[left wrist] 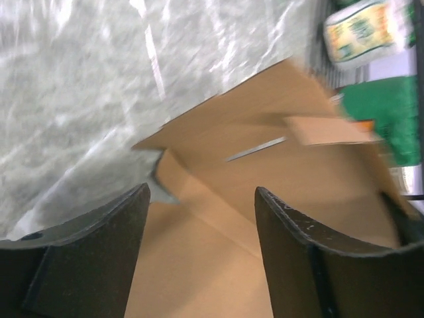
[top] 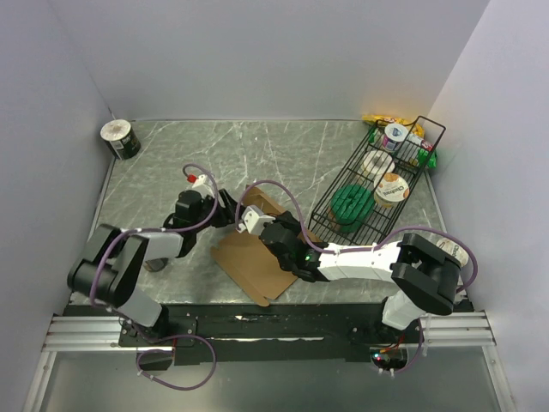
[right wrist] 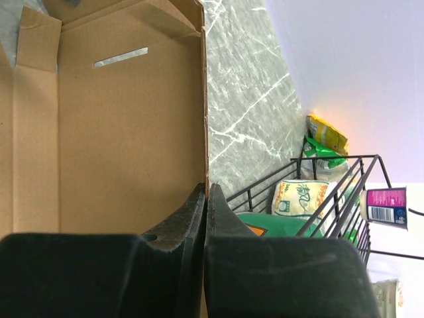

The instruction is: Fold the paper box

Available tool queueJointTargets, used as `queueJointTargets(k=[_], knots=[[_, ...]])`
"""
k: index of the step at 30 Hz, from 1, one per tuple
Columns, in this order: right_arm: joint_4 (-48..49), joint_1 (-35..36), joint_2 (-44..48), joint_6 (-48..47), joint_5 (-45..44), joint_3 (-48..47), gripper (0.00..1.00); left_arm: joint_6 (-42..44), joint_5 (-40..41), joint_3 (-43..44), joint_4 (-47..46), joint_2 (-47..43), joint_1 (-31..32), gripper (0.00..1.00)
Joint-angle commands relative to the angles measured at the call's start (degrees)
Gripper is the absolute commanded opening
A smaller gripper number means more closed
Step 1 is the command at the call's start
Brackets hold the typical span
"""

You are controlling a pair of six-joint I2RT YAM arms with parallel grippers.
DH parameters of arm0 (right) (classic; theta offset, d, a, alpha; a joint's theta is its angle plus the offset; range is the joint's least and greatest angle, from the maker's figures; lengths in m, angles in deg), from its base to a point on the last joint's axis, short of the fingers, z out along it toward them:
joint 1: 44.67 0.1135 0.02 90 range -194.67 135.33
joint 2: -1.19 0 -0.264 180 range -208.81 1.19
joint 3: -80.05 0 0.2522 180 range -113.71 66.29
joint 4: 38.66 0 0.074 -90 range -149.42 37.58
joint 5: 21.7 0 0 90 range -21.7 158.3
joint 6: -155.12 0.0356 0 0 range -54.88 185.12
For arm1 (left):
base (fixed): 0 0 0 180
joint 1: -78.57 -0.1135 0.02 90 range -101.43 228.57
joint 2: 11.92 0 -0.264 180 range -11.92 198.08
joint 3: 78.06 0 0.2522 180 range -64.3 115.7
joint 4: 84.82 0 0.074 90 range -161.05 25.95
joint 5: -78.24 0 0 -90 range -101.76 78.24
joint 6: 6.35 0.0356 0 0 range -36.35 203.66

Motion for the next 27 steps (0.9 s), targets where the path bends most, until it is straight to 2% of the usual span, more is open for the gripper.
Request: queueJointTargets(k=[1,9,17,27], knots=[[-1.2,0.6,0.7,3.0,3.8,0.5,0.0,1.1,-2.7,0.7,-5.7,5.4,0.0,0.67],[-1.6,0.5,0.5,3.2,4.1,0.3,0.0,0.8,-5.2,3.3,-11.3,12.9,0.1,0.56],[-1.5,0.6,0.1,3.4,4.3,0.0,0.0,4.0,-5.1,5.7,-11.0,15.7,2.5,0.47],[-1.4,0.5,-0.2,4.0,4.8,-0.2,0.0,10.9,4.1,5.0,-6.5,13.2,11.4,0.45]])
